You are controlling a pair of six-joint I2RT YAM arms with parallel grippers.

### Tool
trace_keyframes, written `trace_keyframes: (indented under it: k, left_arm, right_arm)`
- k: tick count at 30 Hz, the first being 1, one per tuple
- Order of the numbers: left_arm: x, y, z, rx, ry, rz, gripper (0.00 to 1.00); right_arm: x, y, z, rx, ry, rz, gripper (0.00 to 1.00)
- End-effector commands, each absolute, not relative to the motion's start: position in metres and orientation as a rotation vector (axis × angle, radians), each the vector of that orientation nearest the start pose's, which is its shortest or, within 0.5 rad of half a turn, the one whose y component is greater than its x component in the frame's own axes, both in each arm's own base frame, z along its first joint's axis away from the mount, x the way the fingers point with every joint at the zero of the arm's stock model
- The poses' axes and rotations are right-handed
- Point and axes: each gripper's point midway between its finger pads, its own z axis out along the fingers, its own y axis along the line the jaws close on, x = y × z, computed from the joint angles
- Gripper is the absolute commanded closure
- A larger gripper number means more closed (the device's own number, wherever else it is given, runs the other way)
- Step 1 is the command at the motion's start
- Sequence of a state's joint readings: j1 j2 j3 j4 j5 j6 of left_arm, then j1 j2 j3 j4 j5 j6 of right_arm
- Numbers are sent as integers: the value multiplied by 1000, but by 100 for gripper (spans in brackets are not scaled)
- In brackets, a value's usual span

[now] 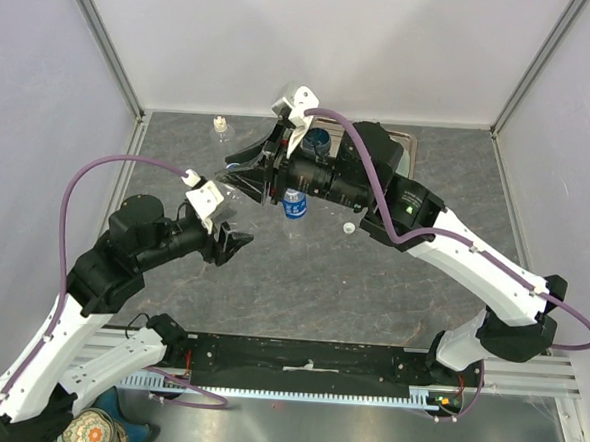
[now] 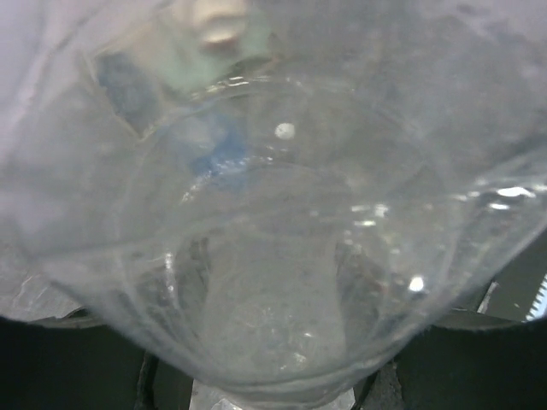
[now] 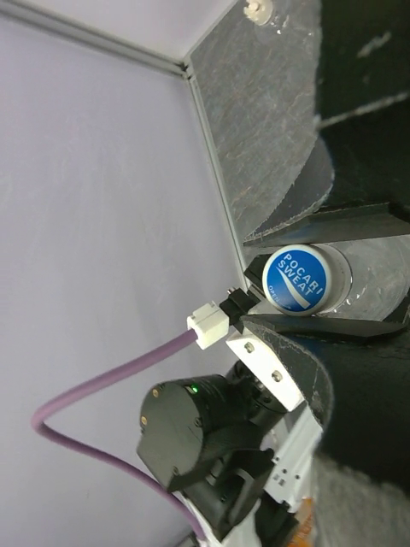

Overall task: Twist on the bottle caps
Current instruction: Screw the bottle cap onto the plastic bottle.

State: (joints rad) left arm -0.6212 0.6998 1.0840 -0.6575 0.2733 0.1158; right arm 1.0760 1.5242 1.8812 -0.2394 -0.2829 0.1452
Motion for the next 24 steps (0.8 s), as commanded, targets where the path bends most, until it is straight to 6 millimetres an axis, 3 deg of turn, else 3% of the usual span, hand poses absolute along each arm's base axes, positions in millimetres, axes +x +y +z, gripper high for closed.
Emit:
trace_keyframes:
  k: [1,9,10,17,21,24]
  left_arm:
    - [210,-154,398,537,1525,-492,98]
    - [226,-134,397,441,1553,-378,98]
    - [227,-132,397,428,1557,-364,98]
    - [231,-125,394,396,1569,-339,98]
    - [230,-127,391,401,1574,-348,98]
    - [224,-137,383,456,1582,-404,98]
  right_arm:
    - [152,447,439,-906,1589,1179,99]
    - [150,458,412,-780,1733,919,100]
    - [157,456,411,-729,1745,870,100]
    - [156,462,401,-579,1811,848,90]
    - [156,461,419,-520,1783,883,78]
    - [150,460,454,-512,1705,972,67]
